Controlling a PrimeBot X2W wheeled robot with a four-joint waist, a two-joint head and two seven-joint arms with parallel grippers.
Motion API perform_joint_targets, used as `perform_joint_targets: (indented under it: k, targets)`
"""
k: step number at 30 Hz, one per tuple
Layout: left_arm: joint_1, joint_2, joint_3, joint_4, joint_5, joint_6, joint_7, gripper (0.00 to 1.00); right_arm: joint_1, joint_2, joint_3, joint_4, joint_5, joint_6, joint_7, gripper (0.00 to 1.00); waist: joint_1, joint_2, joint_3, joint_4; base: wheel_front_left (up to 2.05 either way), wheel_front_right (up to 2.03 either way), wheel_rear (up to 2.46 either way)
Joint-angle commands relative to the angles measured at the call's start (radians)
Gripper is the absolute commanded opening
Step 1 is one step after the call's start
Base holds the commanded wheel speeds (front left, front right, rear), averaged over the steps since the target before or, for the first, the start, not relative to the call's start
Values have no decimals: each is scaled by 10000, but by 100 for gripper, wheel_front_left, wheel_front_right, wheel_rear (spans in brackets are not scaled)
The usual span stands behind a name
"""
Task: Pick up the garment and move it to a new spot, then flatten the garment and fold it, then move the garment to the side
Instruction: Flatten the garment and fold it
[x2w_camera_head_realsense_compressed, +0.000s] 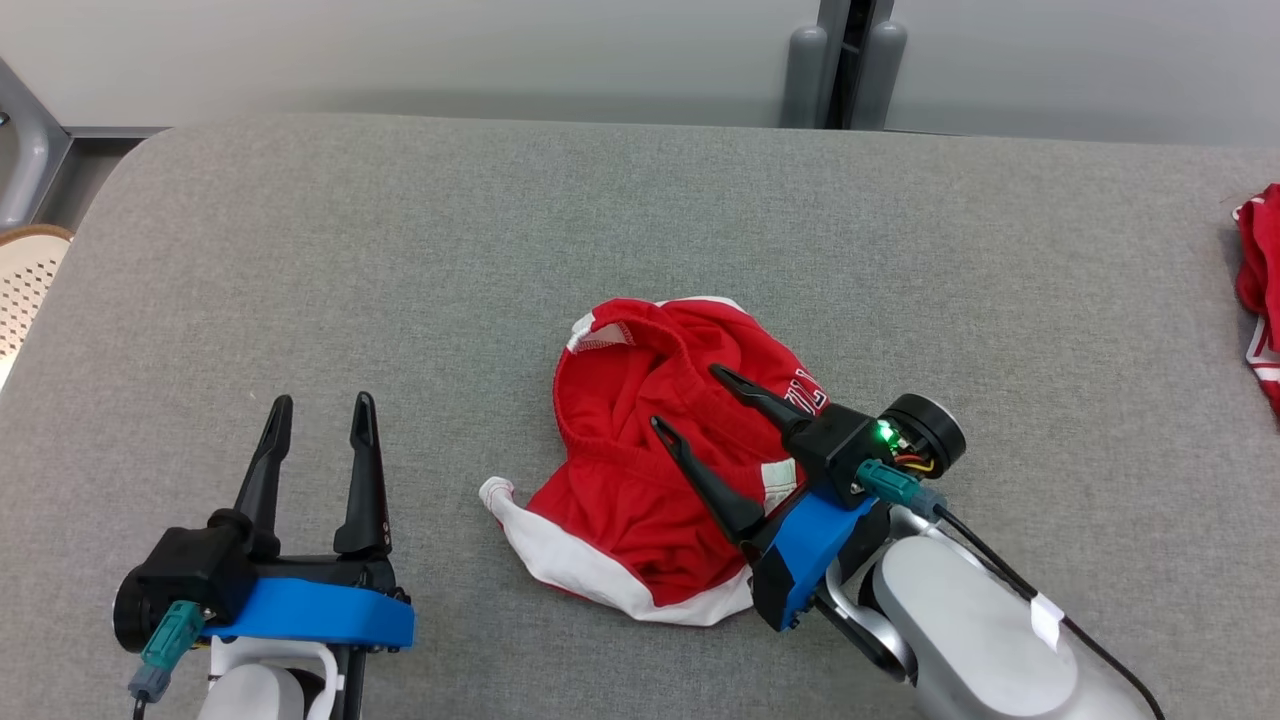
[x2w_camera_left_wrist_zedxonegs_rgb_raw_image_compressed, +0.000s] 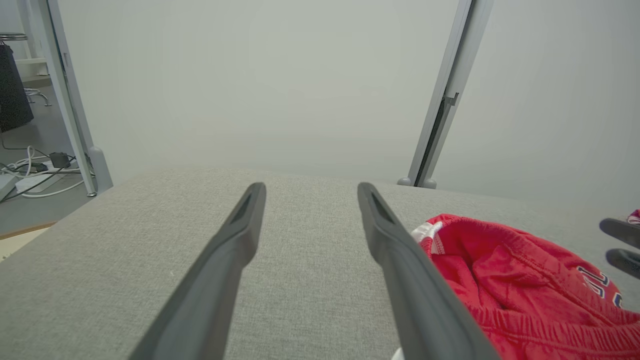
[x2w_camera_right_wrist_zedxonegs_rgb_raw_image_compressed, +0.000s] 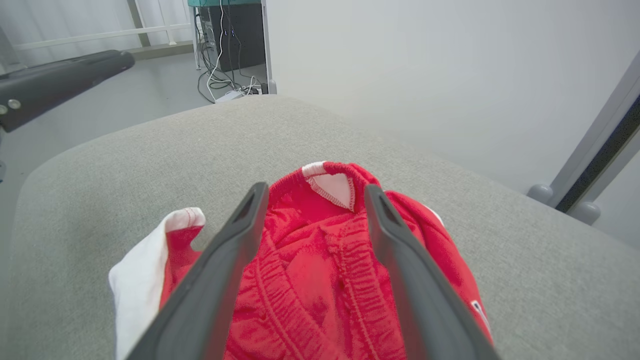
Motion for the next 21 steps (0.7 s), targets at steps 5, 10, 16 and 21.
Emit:
perform_joint_targets:
  k: [5,10,16,21]
  targets:
    - [13,31,-70,-38,-5,-8,-41,100,156,-403,-141,-241,-144,-4,760,100,1,0,53,81,0,0,0]
    - [15,31,-108,-64,-94,45,-41,100,807,-977,-441,-418,-68,-4,1236,100,1,0,114,202,0,0,0]
    - [34,31,-52,-118,-100,78,-41,100,1689,-1293,-954,-561,95,-4,1497,100,1,0,230,241,0,0,0]
    - [-83,31,-67,-131,-76,82,-41,100,1878,-1055,-1161,-394,146,-6,1445,100,1,0,347,250,0,0,0]
